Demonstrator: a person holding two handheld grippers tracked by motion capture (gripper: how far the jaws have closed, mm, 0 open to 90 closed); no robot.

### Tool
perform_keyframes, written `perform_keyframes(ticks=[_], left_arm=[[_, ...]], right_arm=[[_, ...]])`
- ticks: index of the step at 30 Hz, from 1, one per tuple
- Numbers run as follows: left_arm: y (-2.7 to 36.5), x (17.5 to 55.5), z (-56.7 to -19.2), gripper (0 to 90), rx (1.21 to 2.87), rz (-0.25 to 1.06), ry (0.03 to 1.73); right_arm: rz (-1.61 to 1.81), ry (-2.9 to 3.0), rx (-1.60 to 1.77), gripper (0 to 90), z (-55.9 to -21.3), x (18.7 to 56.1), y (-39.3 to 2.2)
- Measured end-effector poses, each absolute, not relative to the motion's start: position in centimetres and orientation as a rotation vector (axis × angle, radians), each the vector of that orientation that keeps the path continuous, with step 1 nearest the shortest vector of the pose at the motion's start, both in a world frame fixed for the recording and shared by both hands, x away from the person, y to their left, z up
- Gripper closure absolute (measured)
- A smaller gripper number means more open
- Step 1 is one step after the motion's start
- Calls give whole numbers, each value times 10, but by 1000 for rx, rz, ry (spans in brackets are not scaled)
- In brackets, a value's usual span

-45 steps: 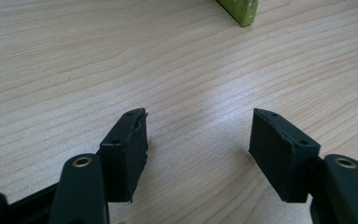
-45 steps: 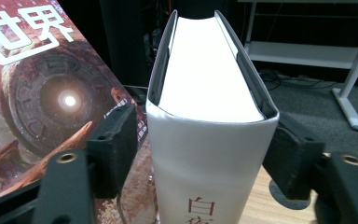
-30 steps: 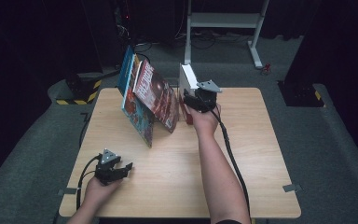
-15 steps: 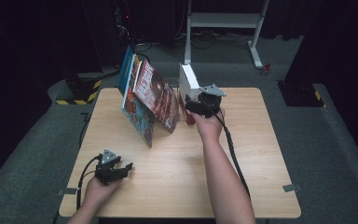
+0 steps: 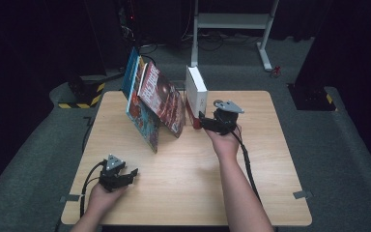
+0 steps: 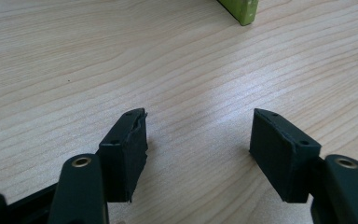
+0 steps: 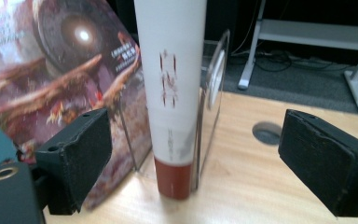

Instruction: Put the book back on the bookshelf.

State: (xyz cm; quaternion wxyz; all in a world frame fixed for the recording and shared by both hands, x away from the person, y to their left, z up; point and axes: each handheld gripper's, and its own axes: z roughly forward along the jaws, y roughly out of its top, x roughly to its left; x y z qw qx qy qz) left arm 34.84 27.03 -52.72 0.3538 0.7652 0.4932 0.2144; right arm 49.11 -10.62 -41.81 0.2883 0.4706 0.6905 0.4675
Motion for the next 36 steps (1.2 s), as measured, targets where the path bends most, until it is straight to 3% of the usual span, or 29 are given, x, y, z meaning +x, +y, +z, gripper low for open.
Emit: perform_keyframes(ticks=[36], left_arm=[[268,348,-528,336,1987,563,1267]], right_arm=[[1097,1960,1314,91,-482,392,-194]])
